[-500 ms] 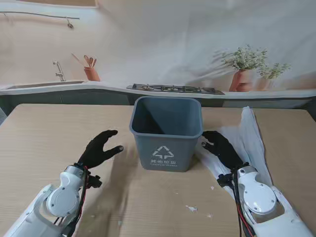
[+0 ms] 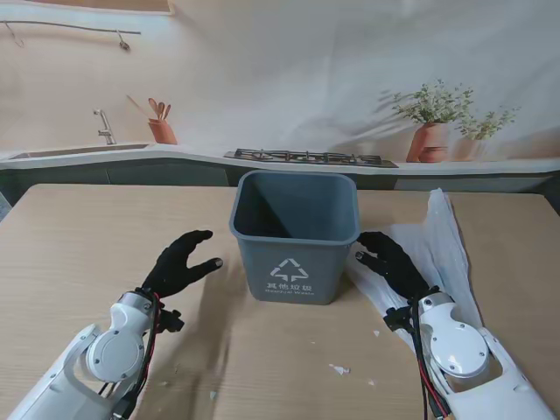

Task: Fit the garbage bag over the bin

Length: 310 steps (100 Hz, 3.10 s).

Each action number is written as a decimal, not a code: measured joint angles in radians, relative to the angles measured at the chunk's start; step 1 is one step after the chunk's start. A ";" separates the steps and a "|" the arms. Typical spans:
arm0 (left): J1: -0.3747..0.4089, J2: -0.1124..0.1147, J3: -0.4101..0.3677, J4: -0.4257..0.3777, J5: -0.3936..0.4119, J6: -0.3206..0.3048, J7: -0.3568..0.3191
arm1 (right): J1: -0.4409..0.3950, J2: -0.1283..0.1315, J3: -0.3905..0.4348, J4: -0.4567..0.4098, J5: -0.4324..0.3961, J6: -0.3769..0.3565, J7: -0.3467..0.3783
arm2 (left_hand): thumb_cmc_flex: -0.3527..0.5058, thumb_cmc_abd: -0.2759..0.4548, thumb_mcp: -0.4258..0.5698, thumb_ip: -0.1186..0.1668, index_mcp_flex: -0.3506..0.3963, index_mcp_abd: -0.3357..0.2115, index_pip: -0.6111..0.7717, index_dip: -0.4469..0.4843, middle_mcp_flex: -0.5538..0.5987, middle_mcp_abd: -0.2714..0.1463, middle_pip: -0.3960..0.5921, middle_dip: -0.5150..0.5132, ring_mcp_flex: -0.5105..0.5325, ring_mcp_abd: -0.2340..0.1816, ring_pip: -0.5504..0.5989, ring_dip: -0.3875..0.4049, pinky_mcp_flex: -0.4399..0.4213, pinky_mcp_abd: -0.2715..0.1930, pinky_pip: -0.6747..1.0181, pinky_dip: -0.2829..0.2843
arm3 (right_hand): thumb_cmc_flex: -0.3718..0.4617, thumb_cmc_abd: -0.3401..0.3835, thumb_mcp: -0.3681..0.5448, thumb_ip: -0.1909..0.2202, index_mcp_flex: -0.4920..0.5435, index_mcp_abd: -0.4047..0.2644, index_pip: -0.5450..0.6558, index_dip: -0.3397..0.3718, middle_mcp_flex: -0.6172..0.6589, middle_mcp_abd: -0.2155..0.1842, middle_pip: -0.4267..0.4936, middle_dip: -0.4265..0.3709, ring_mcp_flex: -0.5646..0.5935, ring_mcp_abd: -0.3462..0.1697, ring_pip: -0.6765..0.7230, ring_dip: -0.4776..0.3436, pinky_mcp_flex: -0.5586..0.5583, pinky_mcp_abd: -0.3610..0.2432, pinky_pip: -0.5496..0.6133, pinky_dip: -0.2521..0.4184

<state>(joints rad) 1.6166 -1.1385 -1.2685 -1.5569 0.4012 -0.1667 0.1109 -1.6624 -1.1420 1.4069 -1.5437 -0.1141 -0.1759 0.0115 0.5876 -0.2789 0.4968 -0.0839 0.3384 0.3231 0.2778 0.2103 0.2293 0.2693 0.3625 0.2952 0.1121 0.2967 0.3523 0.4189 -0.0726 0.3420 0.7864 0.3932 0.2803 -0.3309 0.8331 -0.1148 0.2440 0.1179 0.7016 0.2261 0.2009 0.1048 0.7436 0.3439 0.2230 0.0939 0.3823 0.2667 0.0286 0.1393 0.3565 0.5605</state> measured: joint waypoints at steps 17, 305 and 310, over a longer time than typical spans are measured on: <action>-0.016 -0.001 0.010 0.015 -0.002 0.011 -0.002 | 0.001 0.000 0.004 0.006 -0.025 -0.007 -0.015 | 0.000 0.000 0.000 0.000 0.000 0.000 0.000 0.000 0.000 0.000 0.000 0.000 0.000 0.000 0.000 0.000 0.000 0.000 0.000 0.000 | 0.001 -0.024 0.018 0.000 0.022 -0.021 0.013 0.000 0.001 0.000 0.000 0.000 0.000 0.000 0.000 0.000 0.000 0.000 0.000 0.001; -0.005 0.001 -0.016 0.018 0.004 -0.019 -0.009 | 0.396 0.109 -0.034 0.242 -0.977 0.080 -0.020 | 0.000 0.000 0.000 0.000 0.002 0.000 0.000 0.000 0.010 0.000 0.000 0.000 0.000 0.000 0.000 0.000 0.001 0.009 -0.001 -0.010 | 0.245 -0.629 0.465 -0.231 0.635 -0.329 0.460 0.193 0.929 -0.107 0.447 0.355 0.742 -0.001 0.725 0.245 0.242 0.076 0.668 -0.252; -0.005 0.001 -0.016 0.018 0.004 -0.020 -0.008 | 0.369 0.106 0.001 0.200 -0.984 0.088 -0.040 | 0.000 0.000 0.000 0.000 0.002 0.000 0.000 0.000 0.011 0.000 0.000 0.000 0.000 0.000 0.000 0.000 0.001 0.009 -0.001 -0.010 | 0.245 -0.629 0.465 -0.231 0.634 -0.329 0.460 0.202 0.929 -0.107 0.447 0.358 0.742 -0.001 0.729 0.245 0.235 0.076 0.668 -0.252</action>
<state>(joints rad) 1.6116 -1.1374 -1.2847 -1.5386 0.4055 -0.1870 0.1025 -1.2931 -1.0356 1.4079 -1.3440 -1.0982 -0.0878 -0.0283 0.5879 -0.2788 0.4969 -0.0839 0.3402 0.3231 0.2778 0.2104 0.2399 0.2693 0.3625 0.2952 0.1121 0.2967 0.3524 0.4187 -0.0713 0.3507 0.7854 0.3835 0.5252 -0.9602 1.2979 -0.3456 0.8782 -0.2112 1.1619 0.4281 1.1294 -0.0018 1.1909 0.7018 0.9651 0.0931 1.1117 0.5121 0.2633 0.2158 1.0249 0.3080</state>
